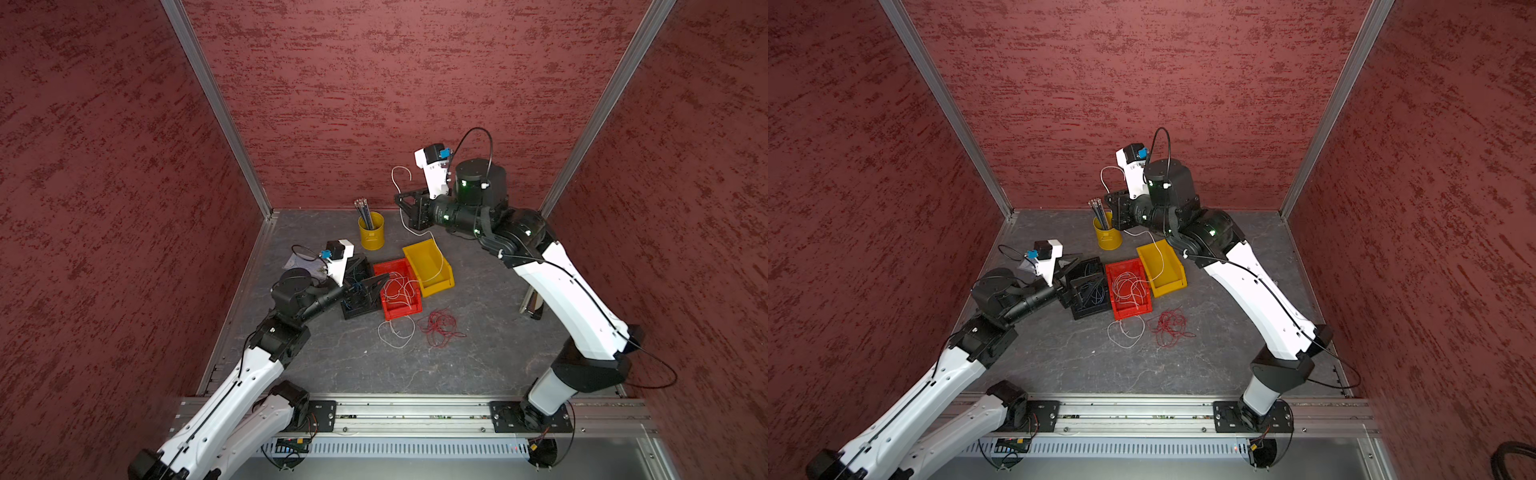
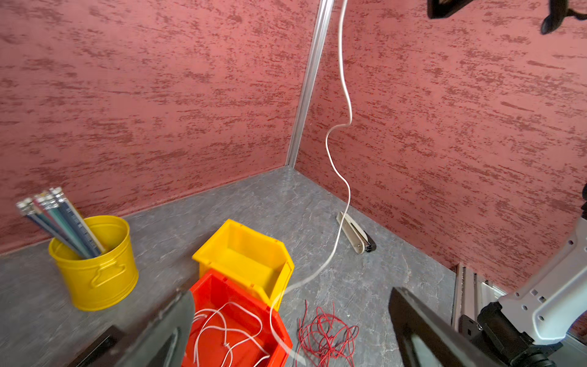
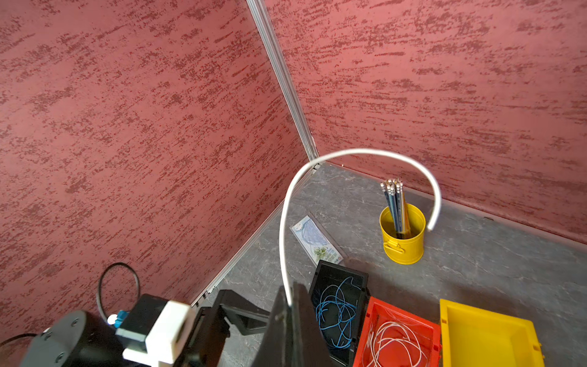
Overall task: Untangle and sort cables by color
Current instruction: Pick up the cable at the center of the board.
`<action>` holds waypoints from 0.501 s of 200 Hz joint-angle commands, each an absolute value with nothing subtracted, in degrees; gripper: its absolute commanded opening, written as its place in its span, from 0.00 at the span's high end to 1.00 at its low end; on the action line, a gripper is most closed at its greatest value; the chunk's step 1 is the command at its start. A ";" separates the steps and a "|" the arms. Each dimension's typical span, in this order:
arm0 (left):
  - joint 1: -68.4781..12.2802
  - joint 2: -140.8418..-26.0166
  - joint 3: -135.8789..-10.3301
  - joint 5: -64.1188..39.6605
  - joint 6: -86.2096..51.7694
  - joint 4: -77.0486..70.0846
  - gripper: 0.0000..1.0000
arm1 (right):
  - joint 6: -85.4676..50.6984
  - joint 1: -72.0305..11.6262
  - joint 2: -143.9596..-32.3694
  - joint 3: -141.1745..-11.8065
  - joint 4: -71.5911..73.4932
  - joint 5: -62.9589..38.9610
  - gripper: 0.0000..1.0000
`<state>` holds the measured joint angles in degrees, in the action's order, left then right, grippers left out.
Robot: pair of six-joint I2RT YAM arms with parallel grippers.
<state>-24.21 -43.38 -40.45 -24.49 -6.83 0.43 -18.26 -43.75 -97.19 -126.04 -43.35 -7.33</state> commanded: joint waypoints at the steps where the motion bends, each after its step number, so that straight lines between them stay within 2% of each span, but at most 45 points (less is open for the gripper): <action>1: -21.71 -40.29 -39.25 -26.35 -6.66 8.46 0.00 | -18.62 -42.06 -99.66 -126.90 -39.74 -10.64 1.00; 100: -17.67 -34.91 -37.80 -26.10 -7.02 17.78 0.00 | -18.86 -38.01 -110.97 -123.68 -32.53 -13.95 1.00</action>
<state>-18.52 -36.36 -38.24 -25.56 -7.22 14.44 -17.54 -38.39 -110.13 -125.54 -37.34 -11.55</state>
